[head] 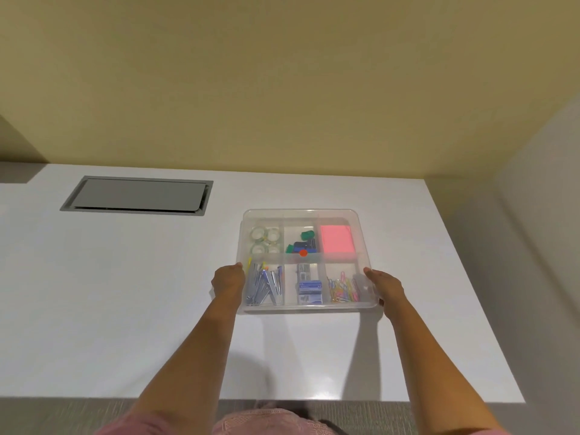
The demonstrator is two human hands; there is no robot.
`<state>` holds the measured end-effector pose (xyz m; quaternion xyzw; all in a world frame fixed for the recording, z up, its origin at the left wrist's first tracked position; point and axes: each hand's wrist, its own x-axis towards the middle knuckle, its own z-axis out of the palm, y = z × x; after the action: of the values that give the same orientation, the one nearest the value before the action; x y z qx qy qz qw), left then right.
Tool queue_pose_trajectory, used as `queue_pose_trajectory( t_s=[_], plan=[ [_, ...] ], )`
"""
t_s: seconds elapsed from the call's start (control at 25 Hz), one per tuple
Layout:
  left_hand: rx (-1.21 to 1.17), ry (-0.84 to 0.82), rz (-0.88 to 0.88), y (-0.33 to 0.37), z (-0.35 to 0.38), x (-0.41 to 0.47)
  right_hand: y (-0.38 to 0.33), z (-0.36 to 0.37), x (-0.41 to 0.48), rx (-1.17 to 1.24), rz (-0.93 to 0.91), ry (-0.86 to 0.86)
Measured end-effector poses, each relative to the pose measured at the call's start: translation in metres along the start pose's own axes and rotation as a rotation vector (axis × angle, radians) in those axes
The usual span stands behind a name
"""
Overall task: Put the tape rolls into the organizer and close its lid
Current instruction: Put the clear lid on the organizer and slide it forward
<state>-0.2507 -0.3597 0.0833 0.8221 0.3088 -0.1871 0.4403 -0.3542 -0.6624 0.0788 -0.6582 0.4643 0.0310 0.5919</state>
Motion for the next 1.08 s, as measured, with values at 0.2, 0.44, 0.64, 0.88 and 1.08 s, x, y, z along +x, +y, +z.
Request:
queue_pose_trajectory(
  t_s=[0.2,0.44,0.64,0.88,1.08],
  plan=[
    [-0.01,0.067,-0.077,-0.025,-0.001,-0.027,0.012,-0.012,-0.022,0.125,0.073,-0.096],
    [-0.347,0.086,-0.154,-0.057,0.013,-0.049,0.03,-0.024,-0.041,0.207,0.087,-0.162],
    [-0.438,0.155,-0.133,-0.062,0.017,-0.056,0.04,-0.019,-0.037,0.136,-0.018,-0.082],
    [-0.351,0.236,-0.095,-0.063,0.02,-0.061,0.039,-0.019,-0.04,0.04,-0.102,-0.024],
    [-0.271,0.237,-0.095,-0.057,0.018,-0.067,0.037,-0.013,-0.048,-0.027,-0.148,0.063]
  ],
)
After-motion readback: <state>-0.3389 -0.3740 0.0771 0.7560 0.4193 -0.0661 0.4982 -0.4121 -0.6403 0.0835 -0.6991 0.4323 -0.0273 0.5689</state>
